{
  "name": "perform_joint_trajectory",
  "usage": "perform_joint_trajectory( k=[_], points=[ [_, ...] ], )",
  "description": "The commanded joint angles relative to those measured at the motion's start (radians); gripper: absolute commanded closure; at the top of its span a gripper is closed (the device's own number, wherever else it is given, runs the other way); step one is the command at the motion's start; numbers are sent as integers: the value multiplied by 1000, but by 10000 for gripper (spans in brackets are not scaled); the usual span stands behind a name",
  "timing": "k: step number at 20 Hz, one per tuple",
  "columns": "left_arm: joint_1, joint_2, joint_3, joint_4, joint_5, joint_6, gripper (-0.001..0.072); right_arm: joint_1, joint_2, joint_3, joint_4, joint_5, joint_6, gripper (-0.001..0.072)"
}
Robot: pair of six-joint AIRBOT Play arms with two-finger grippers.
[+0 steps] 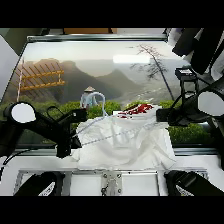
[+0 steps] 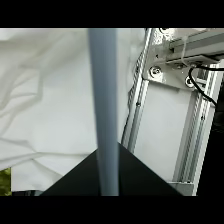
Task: Fold the clothes and pants, and hang the long-sleeved shirts on hangers.
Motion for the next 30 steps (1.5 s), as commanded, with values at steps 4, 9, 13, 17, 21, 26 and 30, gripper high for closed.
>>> perform_joint_trajectory(
  k=[4,9,13,17,21,26,30],
  points=[
    [-57,-35,1,-1,135,-26,695,0,0,1,-8,0,-21,687],
    [-53,-35,1,-1,201,47,694,0,0,45,-11,8,-53,688],
    [8,-35,1,-2,216,109,694,0,-13,88,-12,8,-61,688],
    [19,-35,0,-5,198,208,694,0,-39,91,-12,3,-74,689],
    [18,-66,0,-23,183,229,694,0,-58,122,-23,-5,-75,688],
    [18,-161,0,-91,200,256,695,35,-72,165,-23,-5,-75,688],
    [18,-198,0,-105,204,261,695,95,-84,169,-21,-75,-74,688]
  ],
)
